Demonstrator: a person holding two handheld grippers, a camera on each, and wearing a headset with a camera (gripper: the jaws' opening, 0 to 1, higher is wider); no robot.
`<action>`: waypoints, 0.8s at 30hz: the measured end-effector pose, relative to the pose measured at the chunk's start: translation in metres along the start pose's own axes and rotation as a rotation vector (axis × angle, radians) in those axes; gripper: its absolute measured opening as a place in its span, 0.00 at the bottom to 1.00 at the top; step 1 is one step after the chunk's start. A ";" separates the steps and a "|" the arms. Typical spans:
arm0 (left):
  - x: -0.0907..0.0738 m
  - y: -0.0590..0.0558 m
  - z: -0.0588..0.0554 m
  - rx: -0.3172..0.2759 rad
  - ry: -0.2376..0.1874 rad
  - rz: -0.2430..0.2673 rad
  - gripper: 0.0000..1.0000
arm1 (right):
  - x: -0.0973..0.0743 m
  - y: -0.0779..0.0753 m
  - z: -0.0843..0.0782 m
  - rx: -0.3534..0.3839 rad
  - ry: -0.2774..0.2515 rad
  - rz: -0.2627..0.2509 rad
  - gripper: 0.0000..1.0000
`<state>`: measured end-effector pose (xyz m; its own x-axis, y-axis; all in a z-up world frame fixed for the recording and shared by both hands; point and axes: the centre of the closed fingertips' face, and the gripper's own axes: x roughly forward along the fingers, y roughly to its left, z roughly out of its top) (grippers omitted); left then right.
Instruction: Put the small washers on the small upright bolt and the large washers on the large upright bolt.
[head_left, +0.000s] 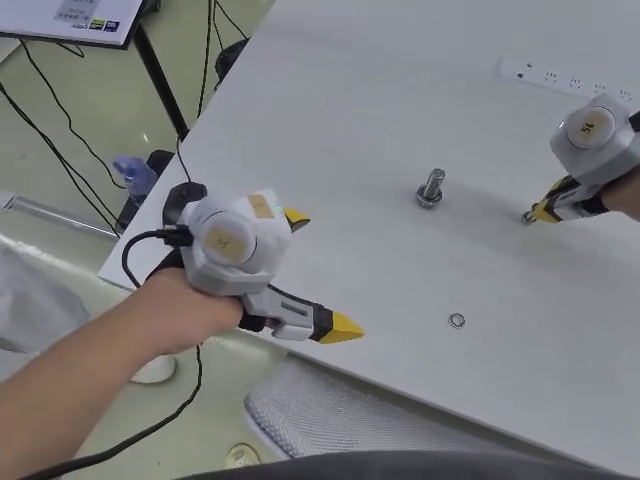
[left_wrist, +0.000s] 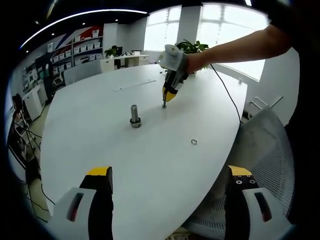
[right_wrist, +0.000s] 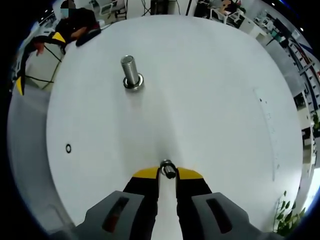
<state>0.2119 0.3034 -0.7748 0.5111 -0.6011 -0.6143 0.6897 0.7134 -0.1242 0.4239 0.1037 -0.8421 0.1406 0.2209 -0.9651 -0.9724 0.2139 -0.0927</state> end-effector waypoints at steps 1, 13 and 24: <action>0.000 0.000 0.000 0.000 0.000 0.000 0.93 | 0.001 0.000 0.000 -0.001 0.001 0.002 0.13; -0.001 -0.001 0.000 -0.010 0.007 -0.004 0.92 | 0.012 0.000 -0.005 -0.005 0.013 0.013 0.13; 0.000 -0.002 -0.003 -0.003 0.012 -0.009 0.91 | 0.021 -0.002 -0.007 -0.025 0.031 0.026 0.13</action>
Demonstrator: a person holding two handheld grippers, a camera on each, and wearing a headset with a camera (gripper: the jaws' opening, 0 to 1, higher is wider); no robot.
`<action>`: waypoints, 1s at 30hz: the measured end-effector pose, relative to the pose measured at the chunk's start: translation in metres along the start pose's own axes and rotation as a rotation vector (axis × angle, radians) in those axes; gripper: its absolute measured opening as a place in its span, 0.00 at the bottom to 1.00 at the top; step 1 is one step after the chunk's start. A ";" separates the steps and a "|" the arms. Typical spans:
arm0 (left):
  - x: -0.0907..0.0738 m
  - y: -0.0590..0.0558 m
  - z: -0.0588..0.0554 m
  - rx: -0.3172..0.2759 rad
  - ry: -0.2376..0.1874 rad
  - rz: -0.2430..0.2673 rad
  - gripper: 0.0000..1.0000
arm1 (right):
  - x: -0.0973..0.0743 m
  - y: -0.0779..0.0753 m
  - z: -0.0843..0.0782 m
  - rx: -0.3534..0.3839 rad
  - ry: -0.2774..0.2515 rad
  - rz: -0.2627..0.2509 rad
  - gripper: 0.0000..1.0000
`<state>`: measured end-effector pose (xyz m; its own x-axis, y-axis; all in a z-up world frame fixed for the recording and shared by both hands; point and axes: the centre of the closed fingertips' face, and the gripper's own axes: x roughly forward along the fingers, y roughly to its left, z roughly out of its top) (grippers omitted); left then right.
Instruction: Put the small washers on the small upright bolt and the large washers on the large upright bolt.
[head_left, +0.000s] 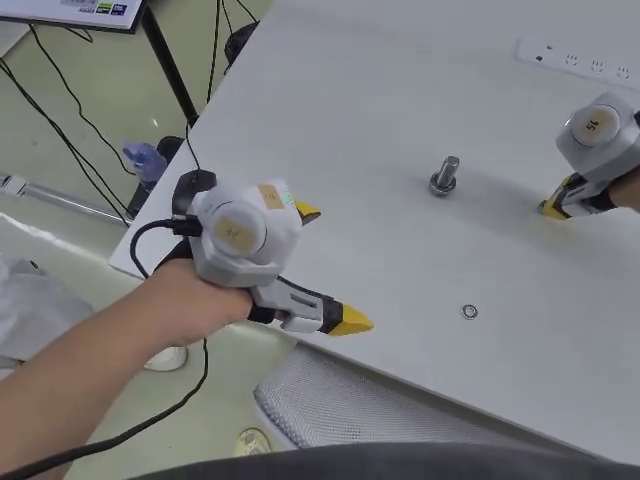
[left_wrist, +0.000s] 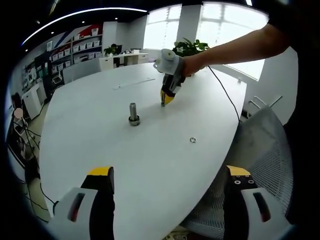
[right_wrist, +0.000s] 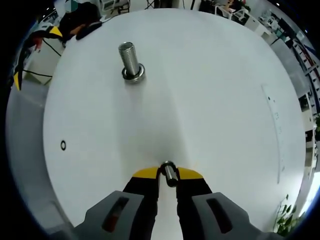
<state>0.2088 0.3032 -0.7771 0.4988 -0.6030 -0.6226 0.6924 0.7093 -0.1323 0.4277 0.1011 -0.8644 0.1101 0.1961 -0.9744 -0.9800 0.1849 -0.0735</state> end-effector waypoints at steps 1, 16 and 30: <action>0.000 0.000 0.000 -0.002 0.000 -0.002 0.91 | -0.001 0.002 0.000 0.007 0.001 0.002 0.13; 0.000 -0.006 -0.002 -0.016 -0.010 -0.018 0.89 | -0.001 0.000 -0.002 0.009 0.006 0.004 0.16; -0.001 -0.001 -0.001 -0.006 -0.012 -0.011 0.89 | -0.016 -0.007 0.007 -0.009 -0.021 -0.003 0.27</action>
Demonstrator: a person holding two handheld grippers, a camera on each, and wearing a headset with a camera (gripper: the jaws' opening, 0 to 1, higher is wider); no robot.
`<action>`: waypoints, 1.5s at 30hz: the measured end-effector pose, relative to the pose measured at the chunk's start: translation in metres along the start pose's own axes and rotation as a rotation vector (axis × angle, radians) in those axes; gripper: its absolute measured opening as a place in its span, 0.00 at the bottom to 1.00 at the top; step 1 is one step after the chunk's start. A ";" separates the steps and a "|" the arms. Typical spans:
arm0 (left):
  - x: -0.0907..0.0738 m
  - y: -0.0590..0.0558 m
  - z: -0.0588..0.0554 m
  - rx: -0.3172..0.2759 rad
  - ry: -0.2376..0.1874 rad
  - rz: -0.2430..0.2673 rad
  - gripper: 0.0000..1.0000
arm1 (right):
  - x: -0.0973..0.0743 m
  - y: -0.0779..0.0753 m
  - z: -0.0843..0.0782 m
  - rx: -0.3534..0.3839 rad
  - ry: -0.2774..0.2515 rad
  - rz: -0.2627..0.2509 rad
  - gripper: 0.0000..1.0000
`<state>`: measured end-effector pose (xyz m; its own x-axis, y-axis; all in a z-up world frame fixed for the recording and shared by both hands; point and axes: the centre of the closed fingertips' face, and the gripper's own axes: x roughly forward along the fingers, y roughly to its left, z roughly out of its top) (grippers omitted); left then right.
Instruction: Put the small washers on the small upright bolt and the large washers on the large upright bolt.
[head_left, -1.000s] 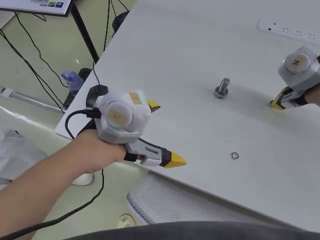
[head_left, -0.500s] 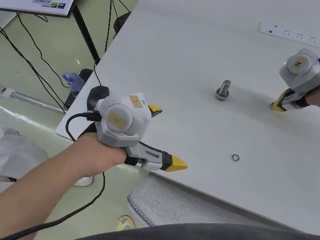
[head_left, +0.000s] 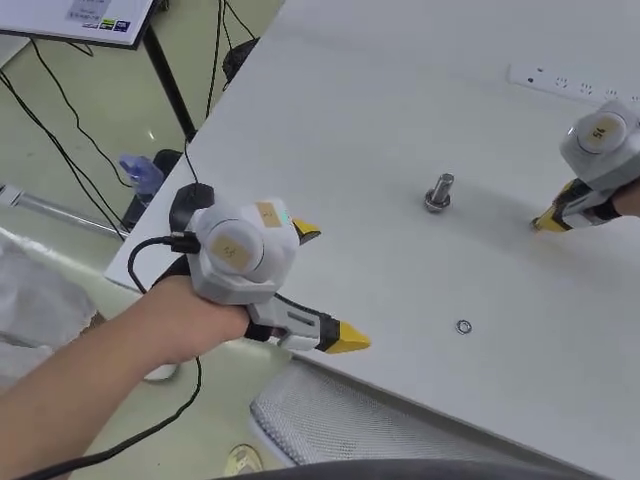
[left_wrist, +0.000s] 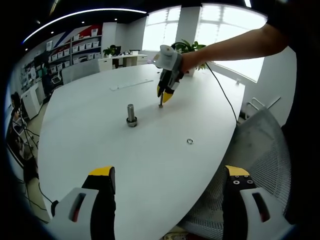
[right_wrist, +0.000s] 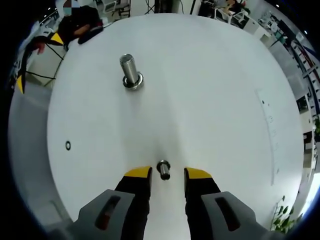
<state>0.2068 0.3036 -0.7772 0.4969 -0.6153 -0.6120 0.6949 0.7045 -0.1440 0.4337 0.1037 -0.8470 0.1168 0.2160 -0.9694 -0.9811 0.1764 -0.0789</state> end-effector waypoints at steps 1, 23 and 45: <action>0.000 0.000 -0.001 0.002 0.004 0.000 0.89 | -0.002 0.000 0.002 -0.002 -0.001 0.000 0.27; -0.003 0.002 0.011 0.045 -0.015 0.020 0.90 | -0.038 0.044 0.040 -0.133 -0.049 0.024 0.31; -0.002 -0.009 0.022 0.071 -0.044 0.014 0.97 | -0.047 0.124 0.035 -0.169 -0.100 0.097 0.38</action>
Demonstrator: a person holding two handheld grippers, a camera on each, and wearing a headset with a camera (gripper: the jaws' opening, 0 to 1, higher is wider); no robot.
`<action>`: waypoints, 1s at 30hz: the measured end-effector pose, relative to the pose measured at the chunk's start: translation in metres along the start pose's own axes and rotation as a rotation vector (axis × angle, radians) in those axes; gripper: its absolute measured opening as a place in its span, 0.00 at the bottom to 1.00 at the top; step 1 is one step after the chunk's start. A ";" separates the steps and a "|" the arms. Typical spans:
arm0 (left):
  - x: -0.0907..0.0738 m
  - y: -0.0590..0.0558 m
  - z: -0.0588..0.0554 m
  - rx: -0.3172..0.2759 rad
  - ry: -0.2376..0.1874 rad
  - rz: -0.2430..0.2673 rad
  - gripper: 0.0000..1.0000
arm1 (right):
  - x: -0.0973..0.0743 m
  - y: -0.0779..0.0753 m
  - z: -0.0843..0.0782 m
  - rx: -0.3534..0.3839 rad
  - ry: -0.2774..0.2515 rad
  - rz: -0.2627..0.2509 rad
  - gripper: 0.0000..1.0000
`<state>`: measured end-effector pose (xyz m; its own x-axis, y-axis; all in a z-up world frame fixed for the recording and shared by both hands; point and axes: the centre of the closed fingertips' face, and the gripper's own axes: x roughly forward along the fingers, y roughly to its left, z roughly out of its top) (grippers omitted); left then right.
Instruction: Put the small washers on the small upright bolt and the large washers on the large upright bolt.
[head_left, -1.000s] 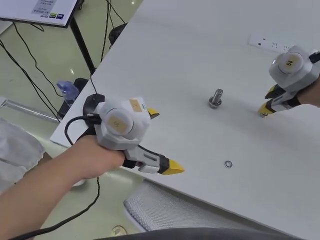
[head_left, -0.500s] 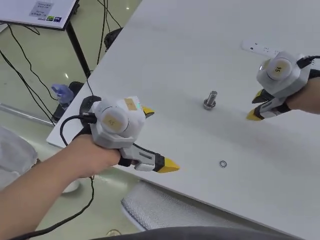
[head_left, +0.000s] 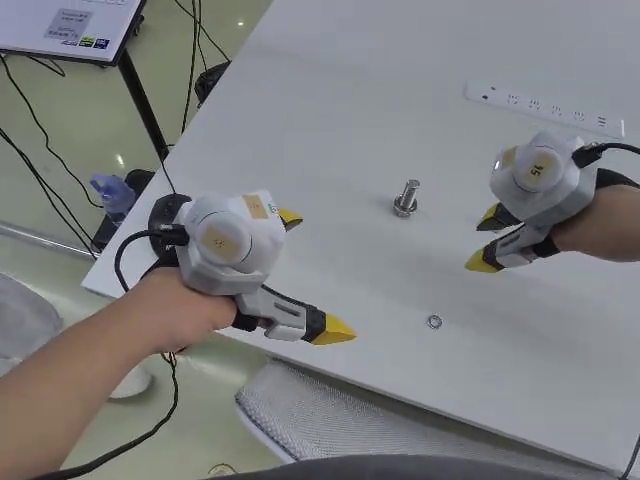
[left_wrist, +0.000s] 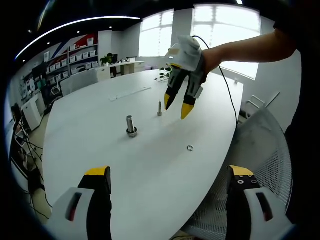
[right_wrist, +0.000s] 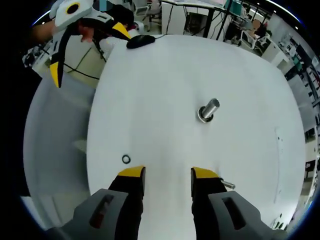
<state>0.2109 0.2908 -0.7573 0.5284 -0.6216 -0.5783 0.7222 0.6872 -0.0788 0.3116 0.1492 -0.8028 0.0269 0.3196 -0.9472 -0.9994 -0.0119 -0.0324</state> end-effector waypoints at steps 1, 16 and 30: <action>0.001 0.000 0.000 0.000 0.001 -0.001 0.97 | 0.000 0.004 0.000 0.002 -0.003 0.002 0.38; 0.008 -0.004 -0.005 0.029 0.030 -0.028 0.99 | 0.009 0.049 -0.003 0.062 -0.048 0.029 0.39; 0.014 0.000 -0.016 0.080 0.079 -0.036 0.98 | 0.051 0.057 -0.008 0.117 -0.085 -0.003 0.34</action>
<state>0.2107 0.2880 -0.7782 0.4672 -0.6115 -0.6386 0.7748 0.6310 -0.0374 0.2563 0.1572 -0.8552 0.0332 0.3989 -0.9164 -0.9952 0.0980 0.0066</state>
